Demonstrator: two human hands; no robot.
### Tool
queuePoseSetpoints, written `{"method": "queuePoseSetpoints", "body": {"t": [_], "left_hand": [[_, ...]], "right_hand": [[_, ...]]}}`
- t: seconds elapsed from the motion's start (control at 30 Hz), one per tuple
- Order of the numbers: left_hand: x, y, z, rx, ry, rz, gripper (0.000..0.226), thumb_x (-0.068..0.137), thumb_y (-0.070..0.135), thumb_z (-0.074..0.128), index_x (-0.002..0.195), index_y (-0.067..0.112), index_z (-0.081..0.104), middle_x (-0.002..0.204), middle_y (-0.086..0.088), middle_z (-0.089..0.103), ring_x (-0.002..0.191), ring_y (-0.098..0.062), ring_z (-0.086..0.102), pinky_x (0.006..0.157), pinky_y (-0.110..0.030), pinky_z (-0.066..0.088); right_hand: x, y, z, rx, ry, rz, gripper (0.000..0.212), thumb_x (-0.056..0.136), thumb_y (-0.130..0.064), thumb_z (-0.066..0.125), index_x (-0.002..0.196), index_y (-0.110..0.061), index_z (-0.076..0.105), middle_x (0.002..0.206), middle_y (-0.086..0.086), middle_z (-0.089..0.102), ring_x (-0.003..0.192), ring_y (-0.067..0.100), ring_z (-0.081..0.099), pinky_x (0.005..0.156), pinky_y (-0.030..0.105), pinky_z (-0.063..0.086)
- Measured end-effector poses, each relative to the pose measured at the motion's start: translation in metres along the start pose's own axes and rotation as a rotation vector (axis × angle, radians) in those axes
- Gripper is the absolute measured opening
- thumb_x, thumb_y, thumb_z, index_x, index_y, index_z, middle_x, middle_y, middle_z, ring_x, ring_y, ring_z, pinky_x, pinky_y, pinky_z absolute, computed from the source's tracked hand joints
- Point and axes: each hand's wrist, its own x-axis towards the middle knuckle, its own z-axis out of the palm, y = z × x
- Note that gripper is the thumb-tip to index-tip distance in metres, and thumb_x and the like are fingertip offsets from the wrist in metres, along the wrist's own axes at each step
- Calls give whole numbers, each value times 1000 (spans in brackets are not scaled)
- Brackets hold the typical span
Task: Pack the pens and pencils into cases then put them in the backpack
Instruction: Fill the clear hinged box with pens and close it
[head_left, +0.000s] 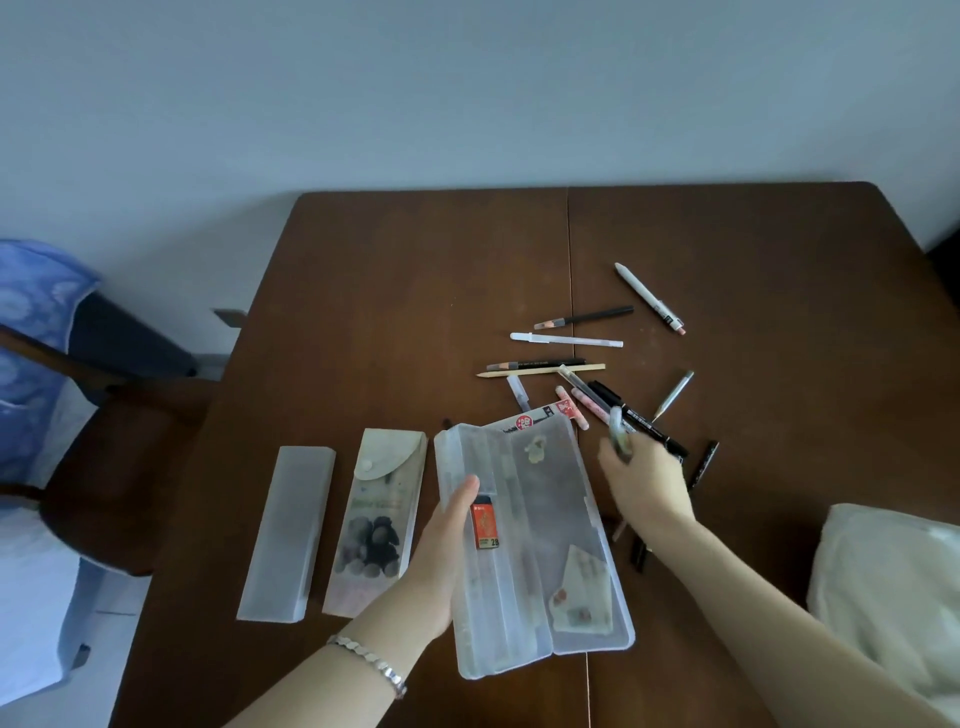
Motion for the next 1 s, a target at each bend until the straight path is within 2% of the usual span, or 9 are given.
{"method": "queuePoseSetpoints", "body": {"t": [0.07,0.17,0.23,0.37,0.5,0.7,0.83,0.93,1.0], "left_hand": [[-5,-3,3,65,8,3,50,82,67,39,118,35,50,115,-2,62,107,-19,58,100,-46,44],[-13,-8,13,122,-5,8,79,67,78,33,133,35,39,133,5,50,125,-20,47,111,-48,32],[-20,-10,24,120,-37,57,70,76,72,29,133,33,38,125,13,49,127,-18,44,109,-40,32],[-30,-12,40,-49,-59,178,42,93,50,34,116,25,58,86,7,69,89,-7,63,75,-22,48],[-36,-18,44,2,-130,204,39,92,54,30,116,35,55,109,1,66,107,-12,60,99,-32,44],[-45,-19,52,-39,-175,249,49,79,61,35,116,34,53,110,-3,66,106,-17,61,99,-36,46],[-48,-20,51,-50,-212,238,56,74,61,40,117,29,58,108,-6,68,105,-22,64,99,-42,48],[-47,-22,51,-42,-207,238,51,74,59,41,110,28,60,97,-3,68,101,-21,63,100,-42,47],[-48,-23,51,-27,-218,219,48,74,59,42,105,28,61,95,-3,67,103,-22,61,104,-45,43]], "right_hand": [[-20,-24,-17,210,33,-98,35,94,-30,50,62,-14,46,50,-3,40,40,9,33,40,20,27],[-51,-46,-24,221,-100,-194,37,91,-31,54,60,-12,50,47,-5,38,34,5,28,37,15,23],[-64,-44,-14,131,-183,-184,37,91,-33,54,63,-9,54,52,-1,44,31,5,32,36,13,24],[-77,-32,2,-6,-138,-200,38,87,-39,59,76,-3,63,59,4,56,46,11,47,43,22,36],[-86,-24,-4,48,-54,-189,27,87,-46,56,86,-19,54,74,-2,61,60,8,57,46,19,42],[-94,-14,-12,117,-98,-169,14,93,-33,50,99,-21,52,83,-3,61,59,4,54,45,12,38],[-96,-14,-19,305,-69,-55,32,97,-30,40,93,-2,56,77,11,56,60,13,47,50,19,37],[-98,-15,-23,175,-51,-118,36,98,-30,39,97,-1,61,84,17,63,50,8,46,37,8,32],[-101,-16,-22,108,-32,-171,36,97,-34,41,98,-7,63,82,14,66,52,10,53,39,12,34]]}}
